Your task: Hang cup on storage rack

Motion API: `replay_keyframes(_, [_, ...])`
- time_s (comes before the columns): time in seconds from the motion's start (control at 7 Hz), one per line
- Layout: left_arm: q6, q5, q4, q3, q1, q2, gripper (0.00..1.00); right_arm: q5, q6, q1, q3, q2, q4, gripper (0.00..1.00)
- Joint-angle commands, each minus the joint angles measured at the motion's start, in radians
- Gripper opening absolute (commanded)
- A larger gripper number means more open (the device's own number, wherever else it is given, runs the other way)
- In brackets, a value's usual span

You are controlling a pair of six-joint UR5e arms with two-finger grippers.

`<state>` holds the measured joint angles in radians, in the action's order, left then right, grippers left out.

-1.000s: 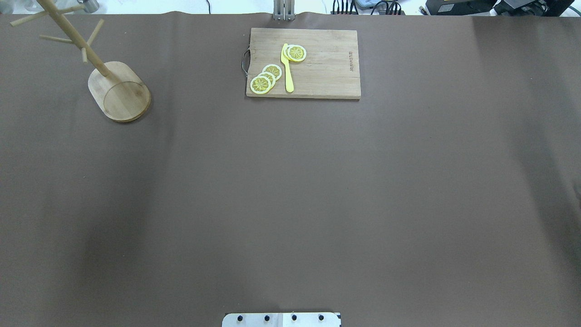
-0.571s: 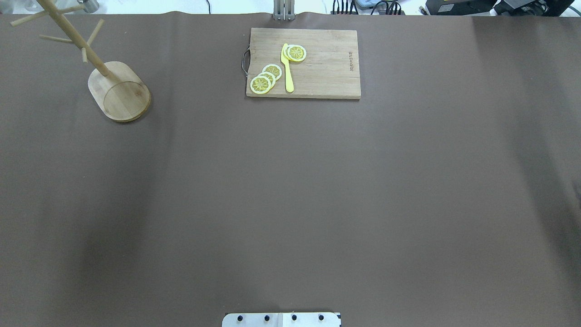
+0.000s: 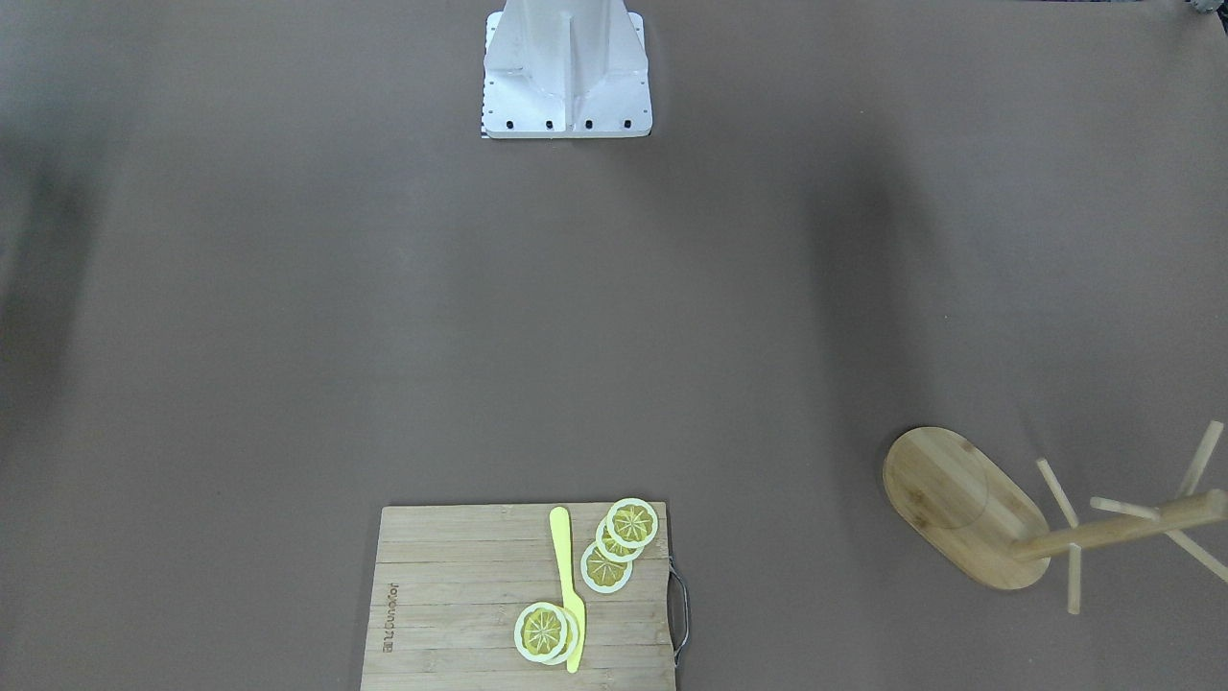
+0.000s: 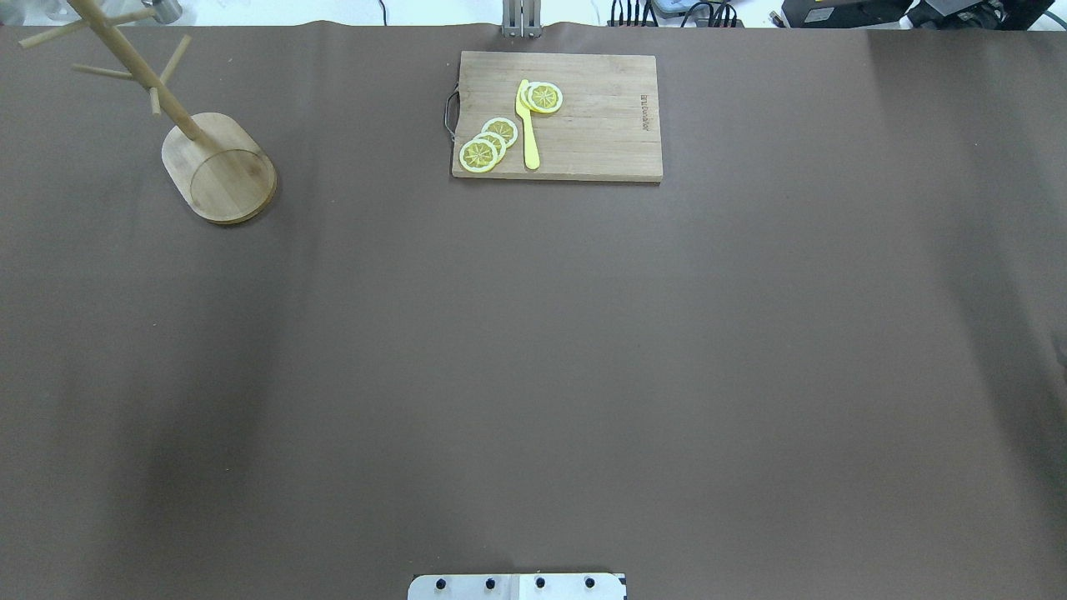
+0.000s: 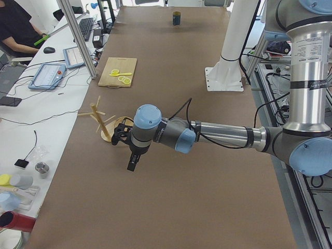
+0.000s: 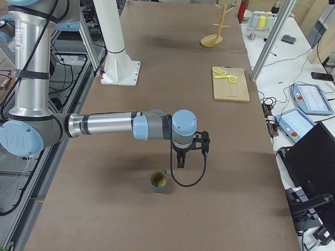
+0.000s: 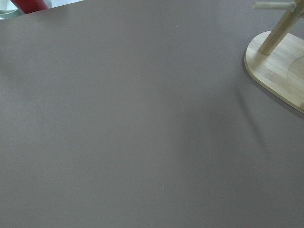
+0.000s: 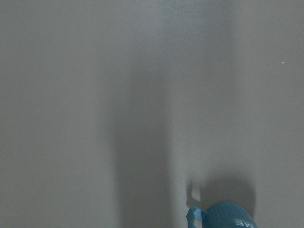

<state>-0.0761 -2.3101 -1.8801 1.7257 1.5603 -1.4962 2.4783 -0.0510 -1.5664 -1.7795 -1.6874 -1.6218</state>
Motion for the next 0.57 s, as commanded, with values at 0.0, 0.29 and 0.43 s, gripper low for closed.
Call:
replay_keyframes(0.0, [-0.002, 0.003, 0.006, -0.034, -0.003, -0.018, 0.99, -0.010, 0.000, -0.003, 0.002, -0.032, 0.000, 1.00])
replay_keyframes(0.29, [0.010, -0.005, -0.004, -0.017, 0.003, -0.003, 0.99, -0.050, -0.001, -0.017, 0.011, -0.061, -0.003, 1.00])
replay_keyframes(0.43, [0.010, -0.006, -0.004, -0.011, 0.004, -0.003, 0.99, -0.042, 0.005, -0.046, 0.023, -0.121, 0.000, 1.00])
